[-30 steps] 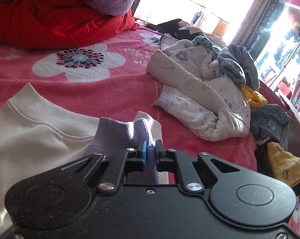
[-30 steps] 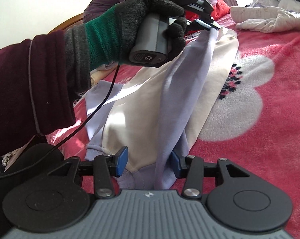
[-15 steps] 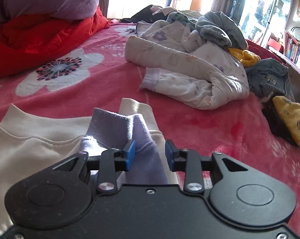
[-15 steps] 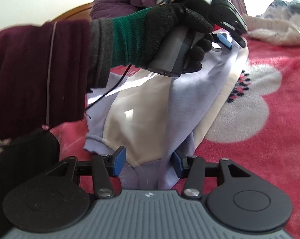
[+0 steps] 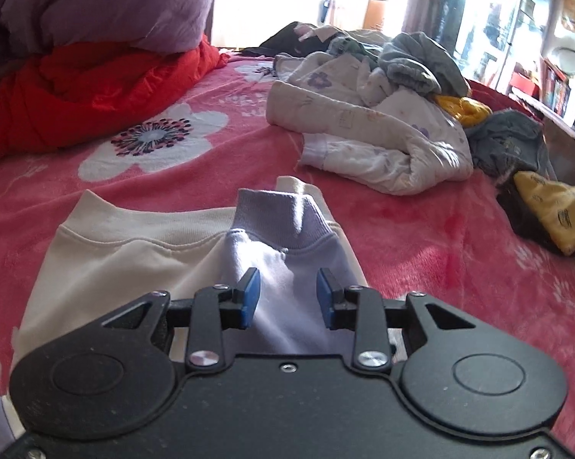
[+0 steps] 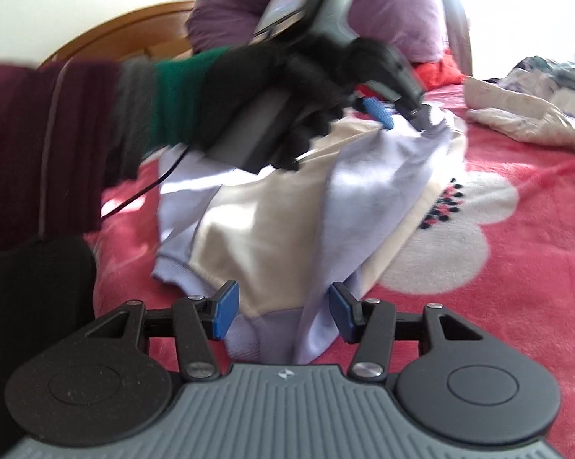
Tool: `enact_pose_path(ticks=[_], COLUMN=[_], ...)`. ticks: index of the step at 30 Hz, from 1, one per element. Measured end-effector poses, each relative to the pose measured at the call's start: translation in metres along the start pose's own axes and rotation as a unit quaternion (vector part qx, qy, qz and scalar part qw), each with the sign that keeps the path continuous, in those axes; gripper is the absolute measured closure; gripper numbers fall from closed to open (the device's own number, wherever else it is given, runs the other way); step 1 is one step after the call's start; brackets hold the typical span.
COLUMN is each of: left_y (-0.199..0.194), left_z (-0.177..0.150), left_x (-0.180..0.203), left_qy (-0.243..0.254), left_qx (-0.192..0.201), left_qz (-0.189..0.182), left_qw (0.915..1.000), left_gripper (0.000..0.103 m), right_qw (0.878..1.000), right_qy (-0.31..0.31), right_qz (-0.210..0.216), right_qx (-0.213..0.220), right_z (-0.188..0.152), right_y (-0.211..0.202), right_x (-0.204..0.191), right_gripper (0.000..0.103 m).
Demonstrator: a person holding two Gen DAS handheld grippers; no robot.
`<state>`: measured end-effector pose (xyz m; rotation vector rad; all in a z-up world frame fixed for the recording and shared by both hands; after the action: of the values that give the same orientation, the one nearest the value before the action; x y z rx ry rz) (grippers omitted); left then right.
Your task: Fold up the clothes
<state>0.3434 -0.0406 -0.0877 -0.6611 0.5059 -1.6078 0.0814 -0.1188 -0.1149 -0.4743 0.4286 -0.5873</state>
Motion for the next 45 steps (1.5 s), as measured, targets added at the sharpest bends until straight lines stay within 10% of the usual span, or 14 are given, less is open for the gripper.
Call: enact_pose_path(ticks=[10,16,30,39,45], left_y=[0.047,0.043,0.000,-0.078,-0.062], left_z=[0.006,0.012,0.004,-0.068,-0.097], left_x=[0.033,0.035,0.031,0.014,0.005], left_qy=[0.036,0.062,0.077,0.104,0.073], left_qx=[-0.038,-0.014,0.015,0.012,-0.011], left_qz=[0.007,0.033,-0.001,-0.057,-0.072], left_qw=[0.9986,0.9975,0.9970,0.9929,0.9946], left_gripper=[0.073,0.096,0.076,0.080,0.080], right_qw=[0.999,0.999,1.000,0.992,0.994], right_qy=[-0.032,-0.025,0.007,-0.090,-0.094], right_qz=[-0.004,0.004,0.016,-0.050,-0.053], right_qx=[-0.029,-0.028,-0.026,0.066,0.004], right_z=[-0.005,-0.004,-0.008,0.015,0.007], right_y=[0.013,0.013,-0.001,-0.025,0.021], right_x=[-0.004,-0.002,0.001,-0.008,-0.011], right_gripper=[0.050,0.050,0.049,0.051,0.053])
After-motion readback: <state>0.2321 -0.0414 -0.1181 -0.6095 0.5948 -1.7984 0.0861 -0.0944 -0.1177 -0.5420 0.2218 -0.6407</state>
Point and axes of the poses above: each gripper's, at about its wrist camera, not at the fingertips, and y roughly the way its jaws point, x to its right, z to its top, the point moved 10 cm from there along y, roughly the way its jaws point, and after that the axes turned 4 degrees about z, right-handed, at the moved point
